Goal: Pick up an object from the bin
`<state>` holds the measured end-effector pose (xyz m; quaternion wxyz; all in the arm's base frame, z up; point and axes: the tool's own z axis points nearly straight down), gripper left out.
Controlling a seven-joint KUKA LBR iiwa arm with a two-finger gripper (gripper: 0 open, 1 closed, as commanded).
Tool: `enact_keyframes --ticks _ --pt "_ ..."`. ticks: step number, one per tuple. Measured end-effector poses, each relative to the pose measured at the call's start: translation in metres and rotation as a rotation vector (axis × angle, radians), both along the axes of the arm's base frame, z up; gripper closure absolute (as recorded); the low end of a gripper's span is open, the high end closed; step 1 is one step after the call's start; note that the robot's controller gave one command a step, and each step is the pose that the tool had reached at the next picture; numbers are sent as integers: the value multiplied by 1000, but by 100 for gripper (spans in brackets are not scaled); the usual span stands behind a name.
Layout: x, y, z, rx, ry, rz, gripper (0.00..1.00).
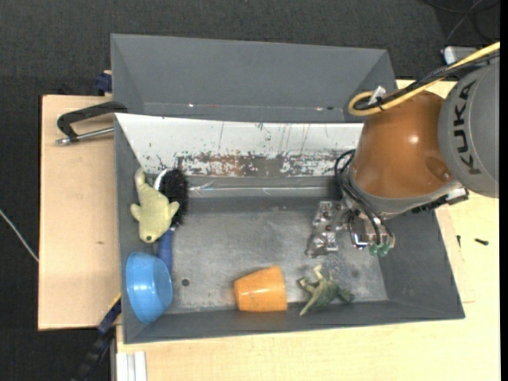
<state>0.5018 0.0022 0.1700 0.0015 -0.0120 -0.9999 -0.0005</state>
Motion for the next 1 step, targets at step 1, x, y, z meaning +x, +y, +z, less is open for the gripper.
enact_keyframes --ticks 1 --pt "1 0 1 0 -3 1 0"
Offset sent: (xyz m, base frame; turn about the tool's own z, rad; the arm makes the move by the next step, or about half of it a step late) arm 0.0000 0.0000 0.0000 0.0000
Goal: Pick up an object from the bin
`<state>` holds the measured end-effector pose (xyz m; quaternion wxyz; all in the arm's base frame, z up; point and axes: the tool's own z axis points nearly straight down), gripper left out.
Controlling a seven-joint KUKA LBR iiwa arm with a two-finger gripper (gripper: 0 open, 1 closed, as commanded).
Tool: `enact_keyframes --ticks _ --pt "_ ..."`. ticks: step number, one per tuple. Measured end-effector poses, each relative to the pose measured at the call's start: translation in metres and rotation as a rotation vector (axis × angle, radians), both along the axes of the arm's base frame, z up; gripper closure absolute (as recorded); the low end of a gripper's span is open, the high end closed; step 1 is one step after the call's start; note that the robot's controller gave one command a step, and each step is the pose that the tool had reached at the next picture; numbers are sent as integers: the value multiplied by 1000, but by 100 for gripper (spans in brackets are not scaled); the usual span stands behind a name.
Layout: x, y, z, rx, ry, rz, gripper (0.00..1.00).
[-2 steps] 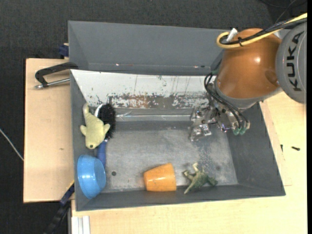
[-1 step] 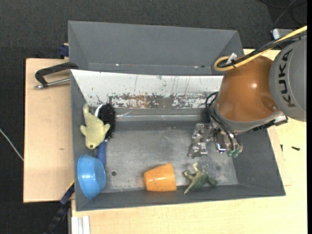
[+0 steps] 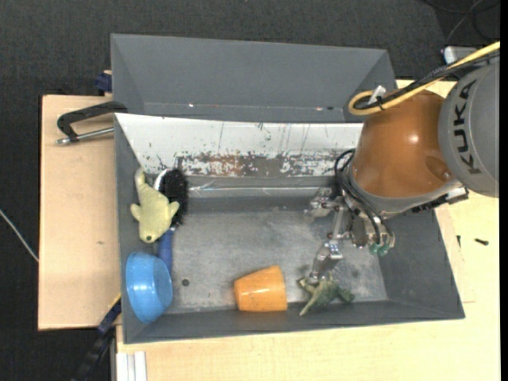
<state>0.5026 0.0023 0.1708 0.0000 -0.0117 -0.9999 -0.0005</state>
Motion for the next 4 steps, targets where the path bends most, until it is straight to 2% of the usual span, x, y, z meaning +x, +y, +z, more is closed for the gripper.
enact_keyframes --ticks 1,2,3,4 --pt "-1 69 -98 0 -4 393 0" --pt "-1 68 -97 0 -1 392 100" --pt "-2 68 -98 0 0 392 0" --pt "-10 109 -98 -1 -8 516 0"
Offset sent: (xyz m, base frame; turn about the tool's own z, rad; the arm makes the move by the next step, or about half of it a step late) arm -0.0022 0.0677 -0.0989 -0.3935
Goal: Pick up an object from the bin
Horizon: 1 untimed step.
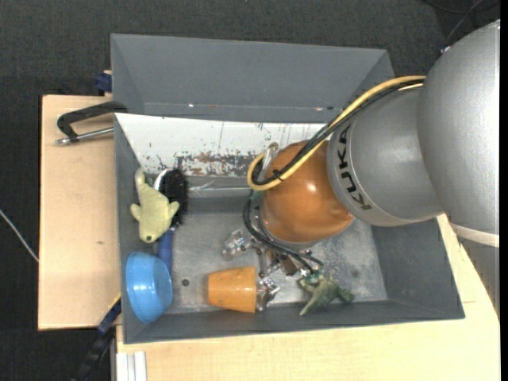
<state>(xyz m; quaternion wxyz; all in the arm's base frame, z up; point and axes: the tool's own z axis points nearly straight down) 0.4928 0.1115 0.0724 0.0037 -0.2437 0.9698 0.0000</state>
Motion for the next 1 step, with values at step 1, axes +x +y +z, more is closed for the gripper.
enact_keyframes --ticks 1 --pt "2 -1 2 0 -5 -3 100"
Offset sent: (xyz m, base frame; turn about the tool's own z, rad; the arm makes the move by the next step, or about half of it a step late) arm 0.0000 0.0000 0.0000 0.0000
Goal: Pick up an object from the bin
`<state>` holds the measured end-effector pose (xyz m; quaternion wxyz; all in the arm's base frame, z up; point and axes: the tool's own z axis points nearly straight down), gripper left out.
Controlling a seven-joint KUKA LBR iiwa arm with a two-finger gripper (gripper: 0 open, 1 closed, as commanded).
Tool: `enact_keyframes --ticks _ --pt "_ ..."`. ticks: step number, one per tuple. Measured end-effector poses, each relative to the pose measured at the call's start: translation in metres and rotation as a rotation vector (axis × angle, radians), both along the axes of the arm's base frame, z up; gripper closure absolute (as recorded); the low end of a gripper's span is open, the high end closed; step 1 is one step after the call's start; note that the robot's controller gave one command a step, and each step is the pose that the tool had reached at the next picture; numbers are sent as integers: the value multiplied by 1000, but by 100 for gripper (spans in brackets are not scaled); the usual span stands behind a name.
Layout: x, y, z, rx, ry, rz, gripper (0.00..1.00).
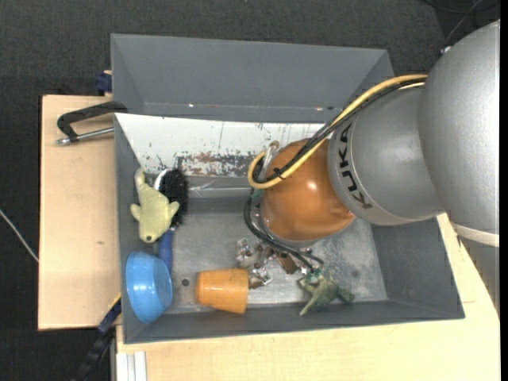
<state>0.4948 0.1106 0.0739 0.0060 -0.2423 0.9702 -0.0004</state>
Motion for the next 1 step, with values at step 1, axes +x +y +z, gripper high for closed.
enact_keyframes --ticks 1 --pt "20 -3 224 -1 -4 180 100"
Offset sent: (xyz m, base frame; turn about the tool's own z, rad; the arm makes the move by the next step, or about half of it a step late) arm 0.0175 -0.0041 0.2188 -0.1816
